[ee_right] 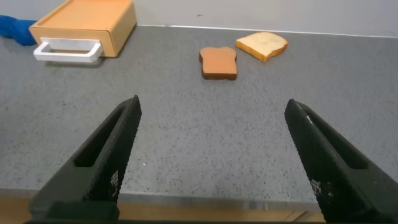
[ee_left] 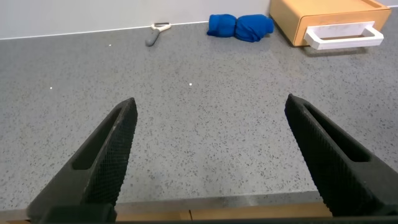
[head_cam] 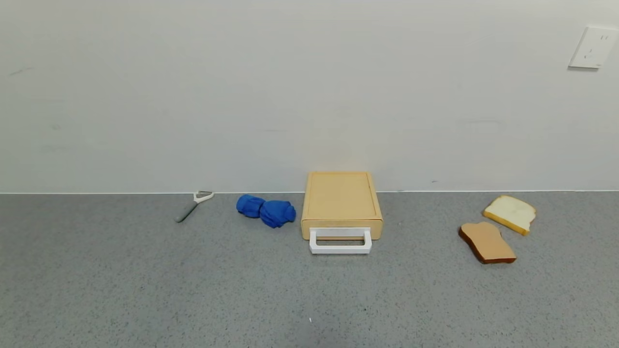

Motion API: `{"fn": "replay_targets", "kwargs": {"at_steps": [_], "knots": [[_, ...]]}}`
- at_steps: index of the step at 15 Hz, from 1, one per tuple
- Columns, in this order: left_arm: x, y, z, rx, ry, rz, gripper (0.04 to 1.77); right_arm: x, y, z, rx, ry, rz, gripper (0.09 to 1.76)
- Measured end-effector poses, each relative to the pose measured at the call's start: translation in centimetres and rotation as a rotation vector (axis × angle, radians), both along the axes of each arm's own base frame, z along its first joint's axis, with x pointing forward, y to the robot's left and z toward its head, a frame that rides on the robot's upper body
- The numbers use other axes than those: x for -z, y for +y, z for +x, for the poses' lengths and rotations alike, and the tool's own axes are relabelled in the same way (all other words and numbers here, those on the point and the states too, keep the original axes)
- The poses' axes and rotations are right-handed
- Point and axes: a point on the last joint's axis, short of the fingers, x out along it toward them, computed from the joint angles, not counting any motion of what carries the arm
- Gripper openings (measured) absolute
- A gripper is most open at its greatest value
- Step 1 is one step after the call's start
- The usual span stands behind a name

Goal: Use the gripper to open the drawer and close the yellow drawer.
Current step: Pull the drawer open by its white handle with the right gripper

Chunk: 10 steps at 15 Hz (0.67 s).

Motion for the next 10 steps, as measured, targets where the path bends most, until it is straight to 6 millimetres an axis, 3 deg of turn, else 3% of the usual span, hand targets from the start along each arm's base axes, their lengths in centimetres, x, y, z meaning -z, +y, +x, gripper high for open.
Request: {"fn": "replay_targets", "kwargs": {"at_steps": [5,10], "knots": [[0.0,0.0,0.0,0.000,0.000,0.000,1.72,-6.5,0.1,2.8,-0.029,0.096,-0.001,1.70],[0.0,0.0,0.0,0.000,0.000,0.000,1.72,-12.9,0.3,10.0,-0.062,0.233,0.006,1.70]]}}
